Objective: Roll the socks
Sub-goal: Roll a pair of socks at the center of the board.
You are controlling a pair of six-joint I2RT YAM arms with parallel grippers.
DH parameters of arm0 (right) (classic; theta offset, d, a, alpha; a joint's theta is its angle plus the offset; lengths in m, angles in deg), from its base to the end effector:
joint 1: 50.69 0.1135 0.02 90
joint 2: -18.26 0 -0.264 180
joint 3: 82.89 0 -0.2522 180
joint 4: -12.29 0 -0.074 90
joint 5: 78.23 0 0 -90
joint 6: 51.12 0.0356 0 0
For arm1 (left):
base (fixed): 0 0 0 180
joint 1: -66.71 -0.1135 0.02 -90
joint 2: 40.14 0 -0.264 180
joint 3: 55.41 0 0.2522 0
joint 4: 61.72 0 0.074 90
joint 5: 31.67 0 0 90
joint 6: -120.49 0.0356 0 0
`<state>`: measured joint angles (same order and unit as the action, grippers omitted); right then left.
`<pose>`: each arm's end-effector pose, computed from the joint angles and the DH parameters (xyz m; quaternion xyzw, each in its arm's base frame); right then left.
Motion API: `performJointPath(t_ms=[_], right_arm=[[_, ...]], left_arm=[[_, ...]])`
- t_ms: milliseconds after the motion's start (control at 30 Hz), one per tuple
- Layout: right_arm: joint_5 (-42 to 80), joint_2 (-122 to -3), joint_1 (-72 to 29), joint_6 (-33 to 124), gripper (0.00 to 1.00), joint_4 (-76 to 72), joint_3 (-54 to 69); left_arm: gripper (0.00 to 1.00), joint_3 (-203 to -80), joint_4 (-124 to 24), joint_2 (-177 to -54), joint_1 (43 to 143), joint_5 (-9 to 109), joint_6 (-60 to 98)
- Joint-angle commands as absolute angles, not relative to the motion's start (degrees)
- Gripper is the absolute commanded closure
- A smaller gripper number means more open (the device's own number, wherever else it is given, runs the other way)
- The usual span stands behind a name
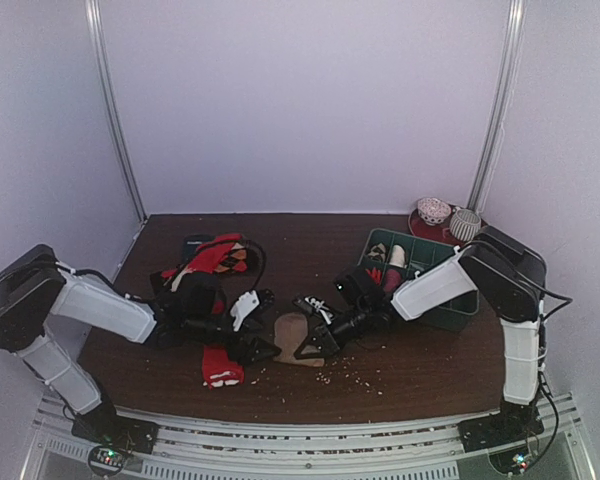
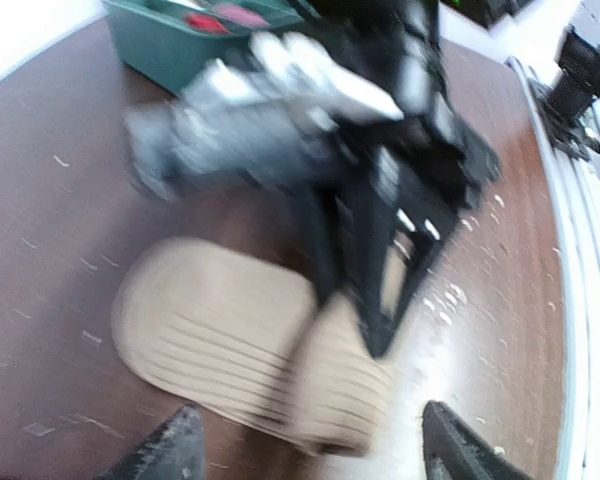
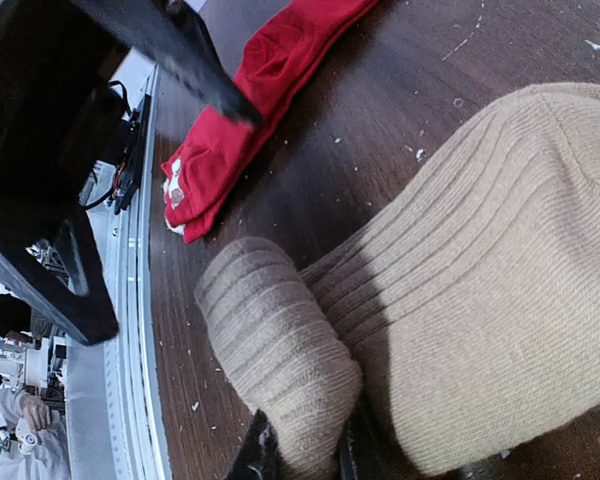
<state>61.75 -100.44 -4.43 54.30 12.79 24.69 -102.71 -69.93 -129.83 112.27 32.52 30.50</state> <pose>0.2490 0.2996 0.0934 -0.3766 0.7672 0.5109 0.0923 0.1938 -0.2197 0.1479 0.4300 0.7537 -0.3586 0.3443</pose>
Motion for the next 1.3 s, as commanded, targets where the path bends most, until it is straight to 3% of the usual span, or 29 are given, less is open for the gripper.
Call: performJointPath(t_ms=[0, 133, 333, 733, 833, 933, 1000, 1167, 1267], right_arm=[[46.39, -109.61, -5.29, 53.7, 0.94, -12.31, 29.9], [46.23, -109.69, -5.3, 53.57, 0.94, -12.5, 29.62], [45.98, -109.54, -5.42, 52.87, 0.94, -13.22, 29.05], [46.14, -109.97, -5.42, 52.41, 0.94, -13.57, 28.59], [46.14, -110.11, -5.38, 52.41, 0.94, -13.67, 28.5], [45.97, -110.12, -5.42, 52.42, 0.94, -13.77, 28.4], [45.96, -110.05, -5.42, 52.41, 0.94, -13.78, 28.46], [45.84, -109.95, -5.42, 52.52, 0.94, -13.69, 28.59], [45.75, -109.88, -5.39, 52.5, 0.94, -13.67, 28.75]], left_arm=[[0.18, -99.88, -83.19, -131.22, 114.28, 30.16, 30.25], [0.05, -100.09, -86.3, -132.29, 114.76, 28.52, 31.05], [0.06, -102.75, -85.59, -137.94, 114.99, 28.41, 30.15], [0.51, -103.52, -86.65, -144.13, 115.08, 24.9, 26.75], [0.53, -103.58, -87.06, -144.69, 115.07, 24.63, 26.1], [0.42, -103.87, -87.73, -144.82, 115.15, 24.87, 25.59], [0.42, -104.33, -87.7, -144.92, 115.14, 24.97, 25.61], [0.53, -105.77, -87.36, -146.47, 115.18, 24.16, 25.32], [0.67, -106.08, -87.42, -147.32, 115.18, 23.78, 25.01]])
